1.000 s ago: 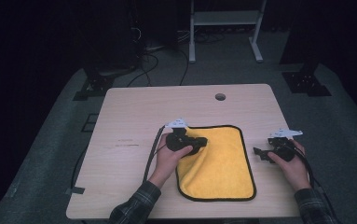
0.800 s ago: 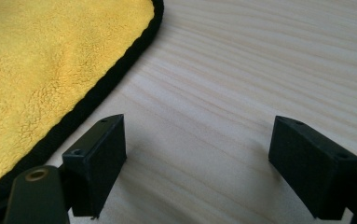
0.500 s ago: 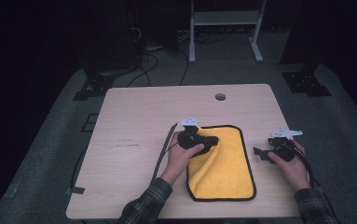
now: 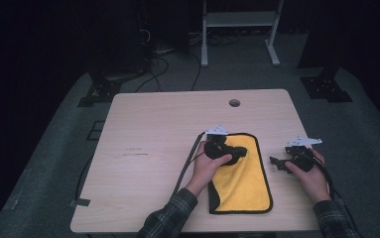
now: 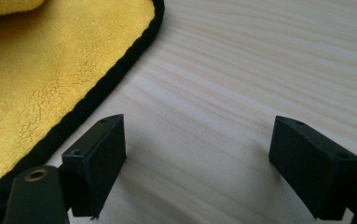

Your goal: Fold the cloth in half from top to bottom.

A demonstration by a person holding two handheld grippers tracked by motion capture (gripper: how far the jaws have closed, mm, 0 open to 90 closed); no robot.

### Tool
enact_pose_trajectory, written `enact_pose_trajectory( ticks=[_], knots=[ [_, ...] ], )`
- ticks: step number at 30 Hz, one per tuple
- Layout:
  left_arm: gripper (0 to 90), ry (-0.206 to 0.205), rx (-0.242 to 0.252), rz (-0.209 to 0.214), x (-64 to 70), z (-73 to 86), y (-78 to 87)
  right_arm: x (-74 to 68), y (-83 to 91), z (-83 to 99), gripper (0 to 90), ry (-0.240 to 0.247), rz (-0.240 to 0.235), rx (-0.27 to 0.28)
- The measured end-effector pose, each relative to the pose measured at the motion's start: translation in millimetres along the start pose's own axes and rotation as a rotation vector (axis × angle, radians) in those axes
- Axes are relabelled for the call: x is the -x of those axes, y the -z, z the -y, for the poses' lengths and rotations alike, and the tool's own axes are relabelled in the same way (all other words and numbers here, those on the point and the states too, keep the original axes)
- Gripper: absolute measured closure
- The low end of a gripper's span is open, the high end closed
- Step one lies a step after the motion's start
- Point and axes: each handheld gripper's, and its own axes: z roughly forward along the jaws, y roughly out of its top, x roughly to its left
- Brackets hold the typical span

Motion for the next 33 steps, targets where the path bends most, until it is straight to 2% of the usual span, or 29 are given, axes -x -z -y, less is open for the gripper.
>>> enact_pose_trajectory(
  ticks=[11,20,24,29,33],
  knots=[
    [83.7,-0.019,-0.026,-0.006,4.1,-4.9,-23.6,0.1,-0.1,-0.1,17.4,0.002,-0.001,-0.001],
    [83.2,-0.036,-0.096,-0.025,5.6,0.3,-49.5,0.1,-0.1,-0.1,17.4,0.002,-0.002,-0.001],
    [80.6,-0.033,-0.114,-0.012,6.1,2.1,-59.5,0.1,-0.1,-0.1,17.3,0.003,-0.002,-0.001],
    [76.2,-0.047,-0.105,0.001,11.2,-1.2,-62.1,0.0,-0.1,-0.1,17.3,0.004,-0.004,0.0],
    [70.0,-0.064,-0.083,0.003,15.6,-7.4,-53.5,-0.3,-0.1,-0.1,17.3,0.004,-0.005,-0.001]
  ],
)
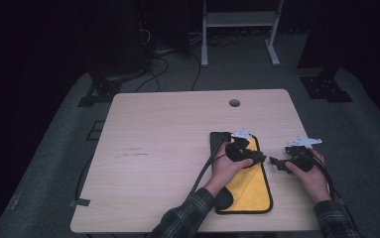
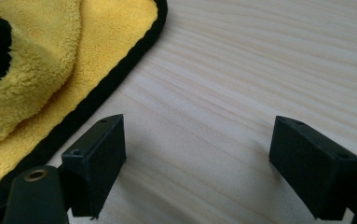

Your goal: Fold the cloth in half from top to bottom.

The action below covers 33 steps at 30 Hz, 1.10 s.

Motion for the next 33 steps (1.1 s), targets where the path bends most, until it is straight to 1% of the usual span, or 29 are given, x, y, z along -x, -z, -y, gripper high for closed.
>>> enact_pose_trajectory(
  ticks=[2,3,6,7,9,11,12,13,14,16,18,20,21,22,25,26,28,30,33],
  knots=[
    [66.5,-0.012,0.006,-0.016,0.8,-2.2,10.0,-0.2,0.1,0.1,17.3,0.0,-0.001,0.0],
    [62.4,-0.021,0.009,-0.03,0.9,-2.8,16.2,-0.2,0.1,0.1,17.3,0.0,-0.001,0.0],
    [59.8,-0.039,0.014,-0.064,0.6,-1.4,36.4,-0.3,0.1,0.1,17.3,-0.001,-0.001,-0.001],
    [58.8,-0.044,0.018,-0.081,-0.6,0.9,46.2,-0.3,0.1,0.1,17.3,-0.001,-0.001,-0.001],
    [57.3,-0.042,0.02,-0.106,-2.3,5.6,59.1,-0.3,0.1,0.1,17.3,-0.001,-0.001,-0.001],
    [56.1,-0.045,0.012,-0.151,-5.2,13.0,74.5,-0.3,0.1,0.1,17.3,-0.001,-0.001,-0.001],
    [55.2,-0.042,0.006,-0.166,-6.7,16.5,80.7,-0.4,0.1,0.1,17.3,-0.001,0.0,-0.001],
    [52.9,-0.04,0.003,-0.185,-8.2,20.2,86.5,-0.5,0.0,0.0,17.2,-0.002,0.0,-0.001],
    [52.9,-0.039,-0.002,-0.208,-9.4,24.0,91.9,-0.5,0.0,0.0,17.2,-0.002,0.0,-0.001],
    [51.3,-0.049,-0.023,-0.247,-11.8,31.2,101.3,-0.6,0.0,0.0,17.2,-0.003,0.001,-0.001],
    [49.8,-0.043,-0.043,-0.287,-13.8,38.5,108.2,-0.6,-0.1,-0.1,17.1,-0.002,0.002,-0.001],
    [48.9,-0.032,-0.057,-0.325,-16.8,45.1,113.0,-0.7,-0.1,-0.1,17.0,-0.002,0.003,-0.001],
    [48.7,-0.015,-0.068,-0.355,-20.3,51.2,115.8,-0.8,-0.1,-0.1,17.0,-0.003,0.003,-0.001],
    [48.6,-0.015,-0.068,-0.355,-20.3,51.2,115.8,-0.8,-0.1,-0.1,17.0,-0.003,0.003,-0.001],
    [48.2,0.009,-0.086,-0.376,-25.1,59.8,113.7,-0.8,-0.1,-0.1,17.0,-0.003,0.003,-0.001],
    [47.7,0.02,-0.089,-0.377,-26.1,61.8,111.9,-0.8,-0.1,-0.1,17.0,-0.003,0.003,-0.002],
    [45.9,0.028,-0.097,-0.372,-27.6,64.1,108.4,-0.8,-0.1,-0.1,17.0,-0.003,0.003,-0.001],
    [43.9,0.026,-0.106,-0.372,-26.9,65.7,103.8,-0.8,-0.1,-0.1,17.0,-0.003,0.003,-0.001],
    [44.2,0.0,-0.138,-0.387,-24.3,67.8,98.3,-0.8,-0.1,-0.1,17.0,-0.003,0.003,-0.001]
  ],
)
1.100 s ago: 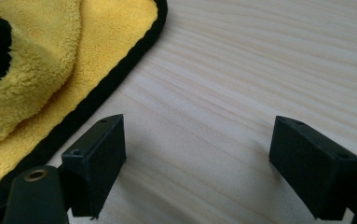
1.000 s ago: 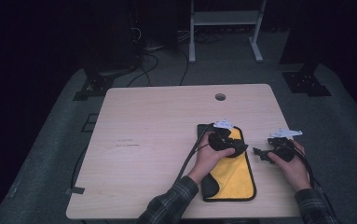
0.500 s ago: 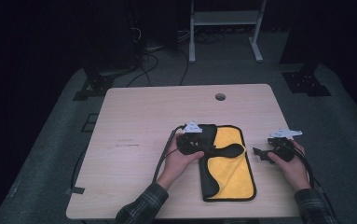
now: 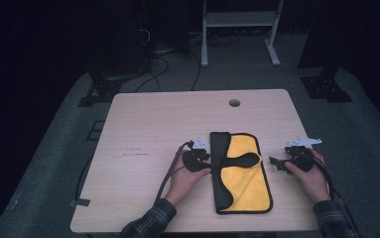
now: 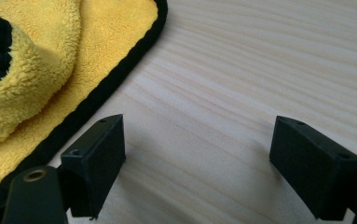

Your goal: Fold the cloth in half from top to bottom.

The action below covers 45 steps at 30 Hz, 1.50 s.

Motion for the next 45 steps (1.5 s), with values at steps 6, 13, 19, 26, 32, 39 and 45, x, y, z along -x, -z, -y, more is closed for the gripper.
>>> enact_pose_trajectory(
  ticks=[6,13,19,26,32,39,45],
  knots=[
    [50.5,-0.043,-0.008,-0.025,8.9,4.7,-1.8,0.0,0.0,0.0,17.0,0.0,0.0,0.0],
    [77.0,-0.043,-0.012,0.012,9.2,6.7,-0.2,0.0,0.0,0.0,17.0,0.0,0.0,0.0],
    [85.0,-0.029,-0.032,0.043,5.1,5.8,4.4,-0.1,0.0,0.0,17.0,0.0,0.0,0.0],
    [85.7,-0.022,-0.045,0.066,-7.4,13.0,20.0,-0.2,0.2,0.2,17.0,0.001,-0.001,-0.001],
    [85.9,0.0,-0.044,0.052,-26.9,24.6,42.7,-0.7,0.3,0.3,16.5,0.003,-0.004,-0.002],
    [86.0,0.04,-0.037,0.022,-51.7,38.6,67.7,-0.7,0.2,0.3,16.4,0.003,-0.004,-0.001],
    [85.7,0.048,-0.054,0.012,-56.1,50.5,76.8,-2.3,-0.5,-0.1,14.1,0.003,-0.003,-0.004]
  ],
)
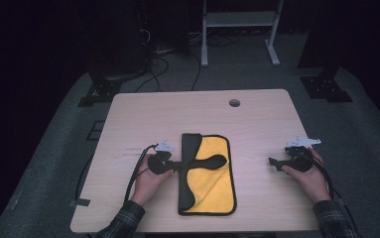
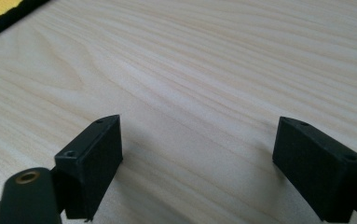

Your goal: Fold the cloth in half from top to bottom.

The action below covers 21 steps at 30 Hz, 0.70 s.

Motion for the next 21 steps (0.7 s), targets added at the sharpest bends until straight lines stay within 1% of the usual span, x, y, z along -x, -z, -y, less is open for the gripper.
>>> enact_pose_trajectory(
  ticks=[2,3,4,5,6,8,9,10,11,12,13,14,15,16,18,21],
  knots=[
    [84.0,-0.011,-0.002,-0.01,1.5,1.6,0.3,-0.5,-0.1,-0.2,14.9,0.001,0.002,-0.001],
    [81.3,-0.014,-0.005,-0.015,1.7,1.4,0.7,-0.8,0.1,-0.1,18.1,0.003,-0.004,0.002],
    [76.6,-0.023,-0.004,-0.025,1.7,1.2,1.5,-1.6,0.9,-0.3,23.9,0.004,-0.008,0.008],
    [70.5,-0.025,0.003,-0.041,2.0,1.0,2.8,-2.1,1.5,-0.6,26.8,0.01,-0.013,0.01],
    [65.8,-0.028,0.011,-0.054,2.3,0.7,4.5,-2.6,1.7,-1.3,27.6,0.015,-0.018,0.006],
    [53.8,-0.046,0.023,-0.089,2.6,0.1,9.7,-3.8,1.9,-3.1,32.4,0.023,-0.025,0.007],
    [50.1,-0.054,0.024,-0.106,2.4,0.3,12.3,-4.7,2.1,-4.2,33.1,0.025,-0.031,0.01],
    [45.9,-0.055,0.027,-0.116,1.5,1.0,14.5,-6.0,2.2,-5.7,33.2,0.028,-0.04,0.013],
    [37.7,-0.054,0.026,-0.125,0.2,2.1,16.3,-9.6,2.5,-9.5,34.9,0.032,-0.067,0.02],
    [37.7,-0.052,0.02,-0.132,-1.2,3.7,17.8,-9.6,2.5,-9.5,34.9,0.032,-0.067,0.02],
    [35.5,-0.052,0.017,-0.142,-2.7,5.5,19.1,-12.0,2.4,-11.4,35.4,0.032,-0.081,0.025],
    [32.3,-0.047,0.018,-0.144,-4.2,7.6,20.1,-14.9,2.3,-13.5,35.8,0.035,-0.09,0.025],
    [27.4,-0.04,0.01,-0.145,-5.8,9.3,21.6,-20.3,2.4,-17.7,36.9,0.046,-0.114,0.032],
    [27.4,-0.038,0.008,-0.153,-7.0,11.0,23.5,-20.3,2.4,-17.7,36.9,0.046,-0.114,0.032],
    [23.6,-0.036,0.014,-0.169,-8.7,14.7,27.7,-25.7,2.7,-22.1,38.2,0.05,-0.145,0.042],
    [18.6,-0.03,0.003,-0.184,-11.9,21.0,34.0,-34.9,2.7,-28.3,39.0,0.067,-0.174,0.052]
  ],
)
